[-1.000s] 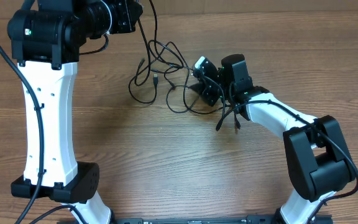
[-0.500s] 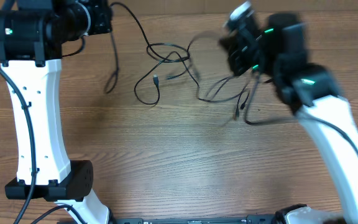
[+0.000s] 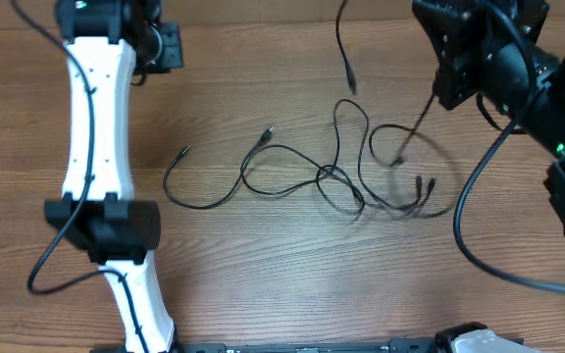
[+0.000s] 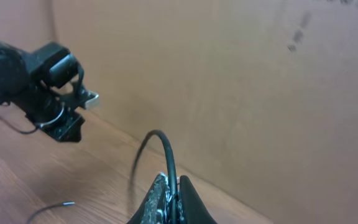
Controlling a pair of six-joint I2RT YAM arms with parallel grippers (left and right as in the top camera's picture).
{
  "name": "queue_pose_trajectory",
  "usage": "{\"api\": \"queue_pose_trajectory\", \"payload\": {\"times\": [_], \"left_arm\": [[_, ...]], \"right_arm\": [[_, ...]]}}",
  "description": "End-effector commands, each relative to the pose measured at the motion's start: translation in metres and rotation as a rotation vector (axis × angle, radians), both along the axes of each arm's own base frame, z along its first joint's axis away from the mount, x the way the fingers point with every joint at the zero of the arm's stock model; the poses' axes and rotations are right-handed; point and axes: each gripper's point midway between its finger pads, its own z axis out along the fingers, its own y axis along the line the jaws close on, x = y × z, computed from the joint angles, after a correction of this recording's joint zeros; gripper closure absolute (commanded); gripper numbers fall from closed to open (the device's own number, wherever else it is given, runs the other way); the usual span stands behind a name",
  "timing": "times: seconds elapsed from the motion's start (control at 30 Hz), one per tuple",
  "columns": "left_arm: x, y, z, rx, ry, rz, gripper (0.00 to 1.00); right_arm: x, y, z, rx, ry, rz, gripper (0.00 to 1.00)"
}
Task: Untangle cables
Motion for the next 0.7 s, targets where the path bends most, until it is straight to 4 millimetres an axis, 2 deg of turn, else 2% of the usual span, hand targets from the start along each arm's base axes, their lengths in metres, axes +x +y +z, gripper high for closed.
{"api": "queue_pose_trajectory", "payload": {"times": [0.0,0.03,0.1,0.13,0.27,0.43,0.57,0.67], "left_arm": [[0.003,-0.025,-0.018,-0.118,0.044,-0.072,0.8],[0.003,-0.029,-0.017,-0.141,0.042,-0.082,0.73],[0.001,-0.045,-0.009,-0.2,0.027,-0.15,0.55],[-0.001,-0.051,-0.004,-0.218,0.018,-0.177,0.45],[-0.01,-0.068,0.015,-0.252,-0.013,-0.224,0.21],[-0.025,-0.09,0.046,-0.28,-0.071,-0.284,0.09],[-0.037,-0.106,0.069,-0.28,-0.121,-0.328,0.06],[-0.043,-0.116,0.082,-0.281,-0.156,-0.356,0.05]], "right_arm": [[0.012,-0.03,0.006,0.003,-0.011,-0.107,0.96],[0.019,-0.04,0.003,0.001,-0.002,-0.136,0.96],[0.048,-0.09,-0.007,-0.001,0.018,-0.273,0.96],[0.056,-0.102,-0.01,-0.001,0.02,-0.302,0.96],[0.096,-0.168,-0.018,0.003,-0.002,-0.452,0.96],[0.145,-0.253,-0.018,-0.005,-0.12,-0.603,0.96],[0.172,-0.318,-0.019,-0.023,-0.239,-0.7,0.96],[0.189,-0.364,-0.035,-0.061,-0.287,-0.757,0.96]]}}
